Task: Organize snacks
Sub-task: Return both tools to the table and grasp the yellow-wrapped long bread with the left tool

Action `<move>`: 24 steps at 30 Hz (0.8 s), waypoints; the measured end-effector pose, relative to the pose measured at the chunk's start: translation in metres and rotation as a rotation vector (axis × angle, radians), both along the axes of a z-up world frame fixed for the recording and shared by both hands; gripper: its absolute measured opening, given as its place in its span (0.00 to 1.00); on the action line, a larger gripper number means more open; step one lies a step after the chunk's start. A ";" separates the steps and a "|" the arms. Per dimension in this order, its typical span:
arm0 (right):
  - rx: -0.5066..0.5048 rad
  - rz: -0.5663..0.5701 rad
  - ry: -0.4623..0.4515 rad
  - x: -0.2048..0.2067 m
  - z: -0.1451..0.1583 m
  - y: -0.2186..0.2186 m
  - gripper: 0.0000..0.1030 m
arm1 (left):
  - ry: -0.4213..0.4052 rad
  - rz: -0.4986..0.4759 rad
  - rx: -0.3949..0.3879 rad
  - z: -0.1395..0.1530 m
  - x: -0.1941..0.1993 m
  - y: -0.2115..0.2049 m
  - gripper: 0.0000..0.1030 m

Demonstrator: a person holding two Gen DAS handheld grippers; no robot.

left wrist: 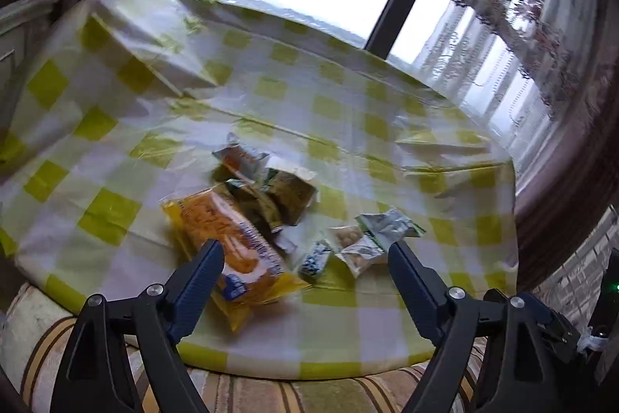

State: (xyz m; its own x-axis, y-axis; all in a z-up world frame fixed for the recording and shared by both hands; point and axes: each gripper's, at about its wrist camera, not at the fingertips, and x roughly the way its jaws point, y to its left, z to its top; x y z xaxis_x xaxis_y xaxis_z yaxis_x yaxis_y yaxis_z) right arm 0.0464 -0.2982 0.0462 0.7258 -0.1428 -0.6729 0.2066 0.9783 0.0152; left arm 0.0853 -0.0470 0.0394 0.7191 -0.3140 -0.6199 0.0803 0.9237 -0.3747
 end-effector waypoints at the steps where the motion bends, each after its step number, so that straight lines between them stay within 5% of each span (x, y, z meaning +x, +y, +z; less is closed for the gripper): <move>1: -0.001 0.000 0.003 0.004 -0.001 0.002 0.93 | 0.036 0.018 -0.006 -0.006 0.004 0.003 0.84; 6: -0.001 0.003 0.017 0.025 -0.007 0.009 0.93 | 0.162 0.094 -0.036 -0.033 0.023 0.016 0.84; 17: 0.034 0.024 0.050 0.064 -0.020 0.029 0.93 | 0.294 0.108 0.002 -0.059 0.060 0.013 0.79; 24: 0.052 0.028 0.044 0.086 -0.024 0.040 0.93 | 0.253 0.108 0.125 -0.060 0.062 0.002 0.65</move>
